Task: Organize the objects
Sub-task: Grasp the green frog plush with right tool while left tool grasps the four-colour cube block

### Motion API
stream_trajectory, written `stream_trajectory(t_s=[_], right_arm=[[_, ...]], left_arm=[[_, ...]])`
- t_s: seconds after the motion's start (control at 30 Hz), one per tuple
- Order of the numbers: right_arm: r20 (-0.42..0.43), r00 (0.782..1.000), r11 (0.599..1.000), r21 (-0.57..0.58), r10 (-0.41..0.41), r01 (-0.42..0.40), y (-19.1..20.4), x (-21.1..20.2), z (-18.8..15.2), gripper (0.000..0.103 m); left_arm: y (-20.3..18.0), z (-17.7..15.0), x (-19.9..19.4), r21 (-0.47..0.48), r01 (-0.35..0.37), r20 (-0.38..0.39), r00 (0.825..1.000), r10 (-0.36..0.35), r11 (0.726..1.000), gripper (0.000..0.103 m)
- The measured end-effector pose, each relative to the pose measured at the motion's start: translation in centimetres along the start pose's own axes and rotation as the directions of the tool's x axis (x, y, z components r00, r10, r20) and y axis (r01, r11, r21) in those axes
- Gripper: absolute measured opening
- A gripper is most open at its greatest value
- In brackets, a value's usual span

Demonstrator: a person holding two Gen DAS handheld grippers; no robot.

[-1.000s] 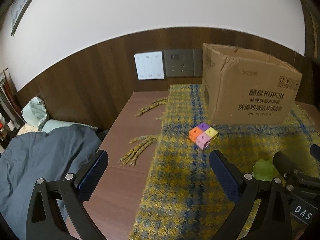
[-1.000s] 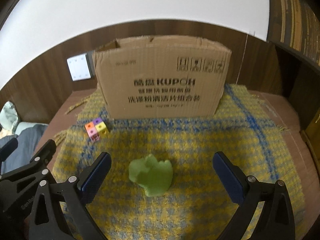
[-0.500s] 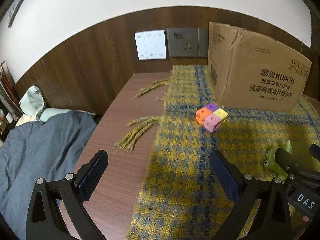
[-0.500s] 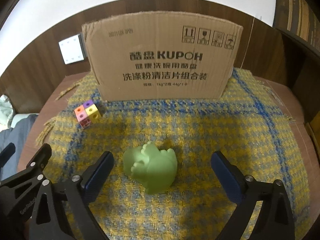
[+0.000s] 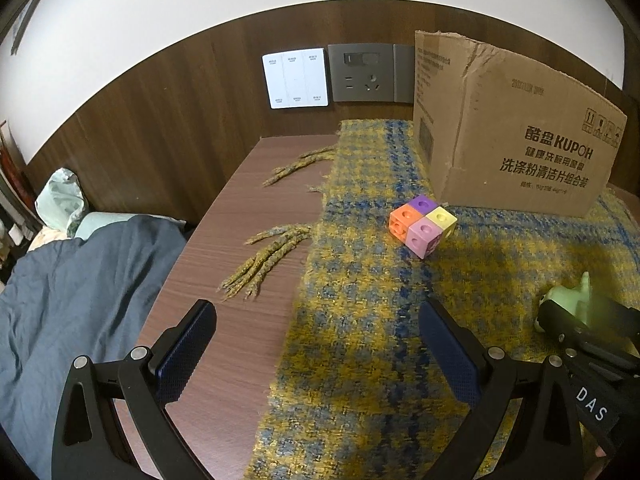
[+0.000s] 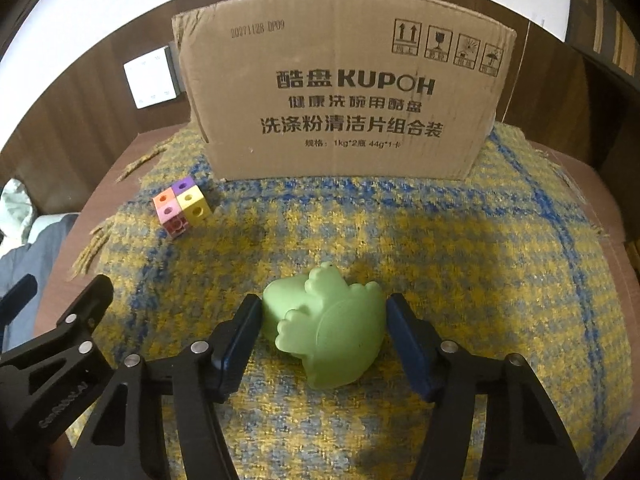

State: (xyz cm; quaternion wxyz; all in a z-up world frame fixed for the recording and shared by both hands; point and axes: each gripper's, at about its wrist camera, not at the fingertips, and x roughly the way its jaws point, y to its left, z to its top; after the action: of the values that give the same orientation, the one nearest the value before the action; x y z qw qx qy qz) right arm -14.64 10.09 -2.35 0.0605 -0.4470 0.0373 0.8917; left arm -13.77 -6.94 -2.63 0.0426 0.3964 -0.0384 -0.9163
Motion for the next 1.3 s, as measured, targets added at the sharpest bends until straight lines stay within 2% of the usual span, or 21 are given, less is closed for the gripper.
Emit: stream_trajectory(t_s=[0.17, 0.33, 0.6, 0.93, 1.3], right_arm=[[0.054, 0.998, 1.000, -0.003, -0.019, 0.019, -0.2, -1.7, 0.4, 0.064], [0.119, 0.991, 0.999, 0.002, -0.052, 0.053, -0.5, -3.7, 1.5, 0.064], [0.153, 0.985, 0.997, 0.029, -0.075, 0.071, -1.7, -4.5, 3.2, 0.064], [0.145, 0.984, 0.994, 0.063, -0.102, 0.094, -3.4, -2.8, 5.1, 0.064], [0.120, 0.987, 0.992, 0.079, -0.103, 0.094, -4.2, -0.4, 5.9, 0.064]], left_arm=[[-0.6, 0.5, -0.6, 0.022, 0.003, 0.009, 1.000, -0.003, 1.000, 0.103], [-0.9, 1.7, -1.8, 0.021, 0.011, 0.049, 0.999, -0.012, 1.000, 0.103], [-2.0, 4.0, -1.9, 0.038, 0.062, 0.076, 0.995, -0.065, 0.997, 0.103], [-3.8, 5.9, 2.3, 0.053, 0.124, 0.016, 0.992, -0.125, 0.991, 0.103], [-5.1, 6.1, 5.5, 0.074, 0.156, -0.039, 0.987, -0.154, 0.985, 0.099]])
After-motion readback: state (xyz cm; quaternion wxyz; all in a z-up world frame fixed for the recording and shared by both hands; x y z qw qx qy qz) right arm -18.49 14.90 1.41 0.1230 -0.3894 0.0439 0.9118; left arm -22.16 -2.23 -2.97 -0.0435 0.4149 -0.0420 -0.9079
